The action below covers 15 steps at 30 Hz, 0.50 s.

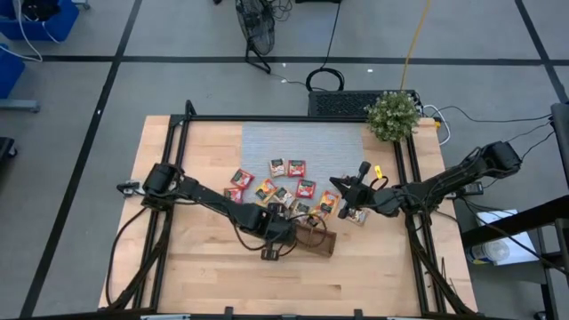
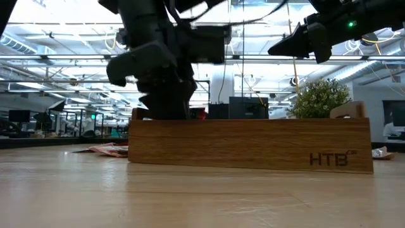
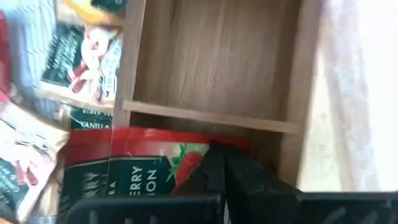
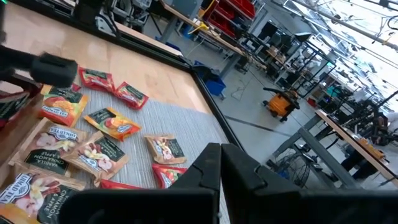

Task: Pick & Place Tea
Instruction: Put the red tea bag into the left section of the wooden organizer

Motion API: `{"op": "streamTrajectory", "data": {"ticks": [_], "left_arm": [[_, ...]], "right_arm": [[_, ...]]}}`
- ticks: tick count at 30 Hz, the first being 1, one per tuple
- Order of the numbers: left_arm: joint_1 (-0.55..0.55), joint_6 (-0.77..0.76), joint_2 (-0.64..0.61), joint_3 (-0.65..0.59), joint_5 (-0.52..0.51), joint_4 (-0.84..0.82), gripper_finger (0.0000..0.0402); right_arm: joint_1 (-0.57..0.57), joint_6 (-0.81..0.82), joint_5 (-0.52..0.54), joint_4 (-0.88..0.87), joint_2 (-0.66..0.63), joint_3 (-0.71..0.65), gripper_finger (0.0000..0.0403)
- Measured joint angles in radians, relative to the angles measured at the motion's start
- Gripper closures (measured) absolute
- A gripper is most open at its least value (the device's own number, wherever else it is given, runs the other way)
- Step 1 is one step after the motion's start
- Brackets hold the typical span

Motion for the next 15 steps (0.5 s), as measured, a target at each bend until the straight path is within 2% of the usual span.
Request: {"op": "streamTrajectory", "data": {"ticks": [10, 15], "left_arm": [[-0.033, -0.056, 0.0, 0.0, -0.211, -0.016, 0.0401], [-0.032, -0.055, 0.0, 0.0, -0.251, -0.017, 0.0401]], "right_arm": [[0.0, 0.004, 0.0, 0.0, 0.0, 0.0, 0.0403], [0.0, 0.007, 0.0, -0.001, 0.0, 0.0, 0.0403]]}}
